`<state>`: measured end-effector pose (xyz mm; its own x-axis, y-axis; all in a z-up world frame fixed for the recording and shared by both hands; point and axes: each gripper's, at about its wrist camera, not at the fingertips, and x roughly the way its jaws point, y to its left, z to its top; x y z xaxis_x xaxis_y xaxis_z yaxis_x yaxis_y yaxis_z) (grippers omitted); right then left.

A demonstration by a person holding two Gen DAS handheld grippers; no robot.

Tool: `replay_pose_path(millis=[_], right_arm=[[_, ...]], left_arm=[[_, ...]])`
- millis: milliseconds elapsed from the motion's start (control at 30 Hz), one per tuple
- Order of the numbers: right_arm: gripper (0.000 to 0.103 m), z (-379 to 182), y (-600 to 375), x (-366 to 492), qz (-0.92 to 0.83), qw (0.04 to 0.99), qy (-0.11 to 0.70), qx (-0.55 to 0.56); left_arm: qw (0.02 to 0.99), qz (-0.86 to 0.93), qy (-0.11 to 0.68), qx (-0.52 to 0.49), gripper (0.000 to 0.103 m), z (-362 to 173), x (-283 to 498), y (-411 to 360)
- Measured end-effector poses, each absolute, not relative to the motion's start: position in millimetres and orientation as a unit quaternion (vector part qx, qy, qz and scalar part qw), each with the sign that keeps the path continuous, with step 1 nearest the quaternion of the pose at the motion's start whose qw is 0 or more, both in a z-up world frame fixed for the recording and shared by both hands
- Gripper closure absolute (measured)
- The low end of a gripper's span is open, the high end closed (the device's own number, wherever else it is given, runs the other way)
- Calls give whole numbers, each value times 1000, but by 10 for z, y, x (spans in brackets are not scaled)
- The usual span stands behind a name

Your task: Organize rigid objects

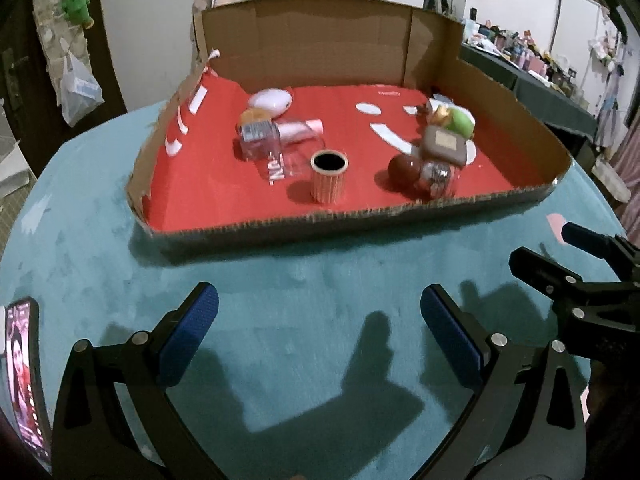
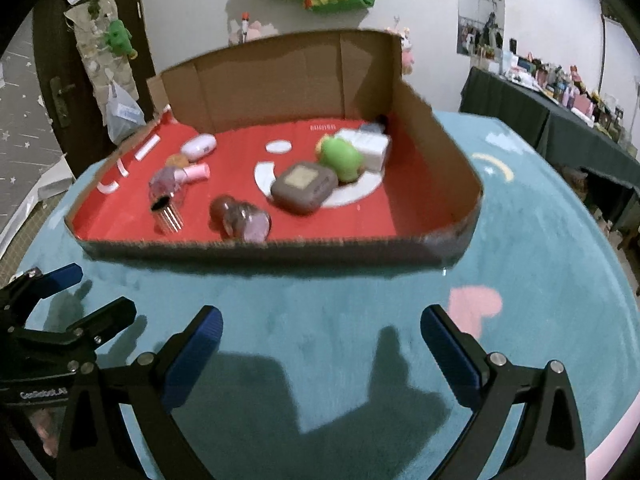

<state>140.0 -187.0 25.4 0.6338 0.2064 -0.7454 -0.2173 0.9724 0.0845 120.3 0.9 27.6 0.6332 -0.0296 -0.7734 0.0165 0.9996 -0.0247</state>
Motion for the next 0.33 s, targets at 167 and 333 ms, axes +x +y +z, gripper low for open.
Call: replay_pose_path(millis=[167,333], right_arm=[[1,140,-1902,1405,111,898,425,-2],[1,106,-1903,1406,108,897,428,-3]], left_arm=[[901,-25,432,-14,0,236,1187,-29],[896,-19,443,-17,0,169,1210,-27]])
